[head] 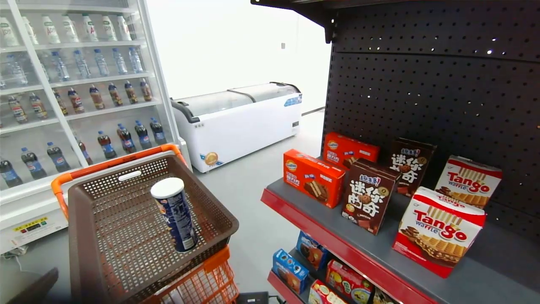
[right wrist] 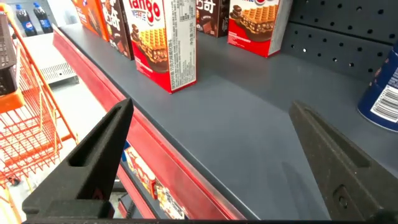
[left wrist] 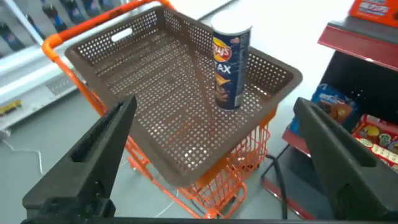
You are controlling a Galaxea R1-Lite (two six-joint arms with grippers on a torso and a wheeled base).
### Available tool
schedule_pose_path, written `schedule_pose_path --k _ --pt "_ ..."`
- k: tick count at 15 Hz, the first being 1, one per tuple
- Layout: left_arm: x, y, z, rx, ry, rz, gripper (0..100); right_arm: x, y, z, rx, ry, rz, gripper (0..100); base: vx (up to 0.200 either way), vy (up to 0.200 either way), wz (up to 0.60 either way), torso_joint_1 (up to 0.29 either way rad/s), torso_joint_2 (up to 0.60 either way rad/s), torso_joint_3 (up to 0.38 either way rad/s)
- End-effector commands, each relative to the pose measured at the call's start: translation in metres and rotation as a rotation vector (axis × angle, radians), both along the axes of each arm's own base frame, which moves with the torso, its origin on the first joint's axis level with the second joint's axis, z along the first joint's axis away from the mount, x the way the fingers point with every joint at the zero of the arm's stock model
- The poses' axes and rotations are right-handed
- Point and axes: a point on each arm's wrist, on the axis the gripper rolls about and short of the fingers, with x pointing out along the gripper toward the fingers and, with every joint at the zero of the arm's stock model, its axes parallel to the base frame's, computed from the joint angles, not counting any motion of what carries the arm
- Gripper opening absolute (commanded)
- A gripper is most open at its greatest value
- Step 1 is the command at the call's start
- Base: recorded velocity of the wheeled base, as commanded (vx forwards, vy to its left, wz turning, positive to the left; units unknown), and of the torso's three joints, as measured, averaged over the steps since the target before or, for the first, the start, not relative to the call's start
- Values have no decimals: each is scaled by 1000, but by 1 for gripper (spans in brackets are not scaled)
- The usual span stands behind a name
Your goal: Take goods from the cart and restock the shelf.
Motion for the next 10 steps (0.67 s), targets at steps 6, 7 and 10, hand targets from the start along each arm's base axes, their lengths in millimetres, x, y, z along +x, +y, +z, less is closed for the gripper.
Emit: schedule_pose_path --k 6,7,10 --pt "166 -10 -35 -5 301 -73 100 0 0 0 0 1 0 100 0 0 0 0 0 0" --pt "170 -14 -37 -4 310 -91 100 0 0 0 0 -1 0 100 0 0 0 0 0 0" --pt "190 -23 -59 3 361 -122 100 0 0 0 0 -1 0 100 0 0 0 0 0 0"
